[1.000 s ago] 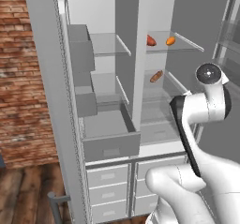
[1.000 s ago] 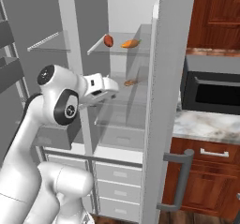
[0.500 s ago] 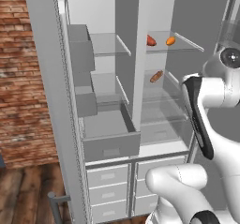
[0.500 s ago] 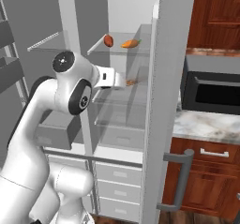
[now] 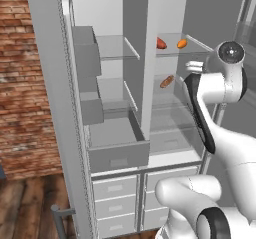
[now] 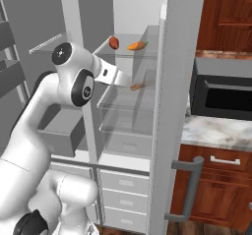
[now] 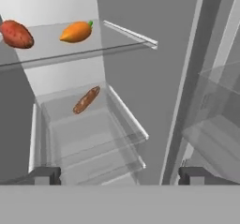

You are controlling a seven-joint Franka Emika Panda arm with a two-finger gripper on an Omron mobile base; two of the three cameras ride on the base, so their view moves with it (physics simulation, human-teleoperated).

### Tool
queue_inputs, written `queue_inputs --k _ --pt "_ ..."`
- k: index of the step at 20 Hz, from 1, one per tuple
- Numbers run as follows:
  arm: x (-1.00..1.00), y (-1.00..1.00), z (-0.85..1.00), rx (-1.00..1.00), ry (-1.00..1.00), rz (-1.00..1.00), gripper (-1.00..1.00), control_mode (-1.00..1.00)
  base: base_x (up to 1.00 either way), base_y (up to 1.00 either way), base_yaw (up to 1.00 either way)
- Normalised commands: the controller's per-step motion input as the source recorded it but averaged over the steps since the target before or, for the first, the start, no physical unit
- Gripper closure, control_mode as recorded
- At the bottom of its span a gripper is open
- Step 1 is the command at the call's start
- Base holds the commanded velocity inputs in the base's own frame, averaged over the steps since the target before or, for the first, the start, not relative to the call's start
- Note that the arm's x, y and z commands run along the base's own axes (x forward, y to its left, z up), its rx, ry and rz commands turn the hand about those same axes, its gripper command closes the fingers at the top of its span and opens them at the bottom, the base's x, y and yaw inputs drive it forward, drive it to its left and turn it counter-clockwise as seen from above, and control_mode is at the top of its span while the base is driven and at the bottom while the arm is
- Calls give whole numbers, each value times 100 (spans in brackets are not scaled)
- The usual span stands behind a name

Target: Take the carrot and sweet potato from the fridge shelf and place them in the freezer drawer to begin freezing them.

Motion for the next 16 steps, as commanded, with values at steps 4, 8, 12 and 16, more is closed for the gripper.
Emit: queue_inputs --k 4,8,12,16 --pt "39 9 13 20 -12 -18 -100 -100 0 0 0" --pt "26 0 11 19 -11 -13 -100 -100 0 0 0" --pt "16 0 12 16 -9 -11 -100 -100 0 0 0" --pt "15 0 25 20 -3 -10 -100 -100 0 0 0"
